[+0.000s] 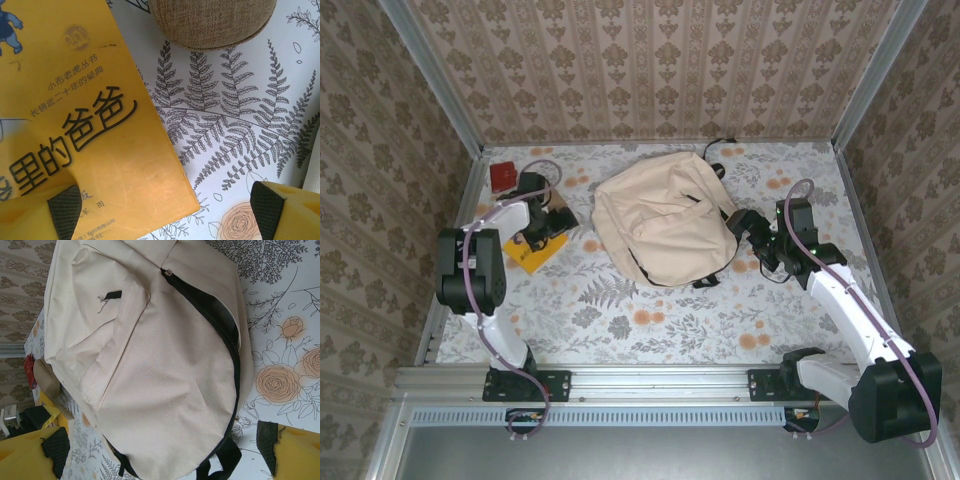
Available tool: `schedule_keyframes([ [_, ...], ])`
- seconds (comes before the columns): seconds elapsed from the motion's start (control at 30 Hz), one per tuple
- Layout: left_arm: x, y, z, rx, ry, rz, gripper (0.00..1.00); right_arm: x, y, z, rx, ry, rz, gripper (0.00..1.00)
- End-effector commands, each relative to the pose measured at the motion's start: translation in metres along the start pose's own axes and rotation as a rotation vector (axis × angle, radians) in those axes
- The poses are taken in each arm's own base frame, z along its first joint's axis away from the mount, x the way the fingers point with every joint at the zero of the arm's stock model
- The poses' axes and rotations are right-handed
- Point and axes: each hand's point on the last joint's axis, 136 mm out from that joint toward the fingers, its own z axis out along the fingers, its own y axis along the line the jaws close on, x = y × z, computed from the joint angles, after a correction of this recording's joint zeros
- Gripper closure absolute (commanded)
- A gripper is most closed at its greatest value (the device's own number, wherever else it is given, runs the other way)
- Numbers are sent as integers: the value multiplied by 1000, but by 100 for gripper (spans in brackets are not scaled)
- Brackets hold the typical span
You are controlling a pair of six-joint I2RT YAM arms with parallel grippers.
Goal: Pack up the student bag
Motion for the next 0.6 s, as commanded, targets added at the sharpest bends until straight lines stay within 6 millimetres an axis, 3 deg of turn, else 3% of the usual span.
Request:
schedule_keyframes([
  [0.0,25,-7,18,18,82,-16,10,1,6,2,-28,13,0,0],
  [0.3,103,-14,17,-9,140,-80,10,3,9,2,-44,23,3,0],
  [0.57,186,-42,7,18,223,-3,8,12,10,0,-59,45,2,1],
])
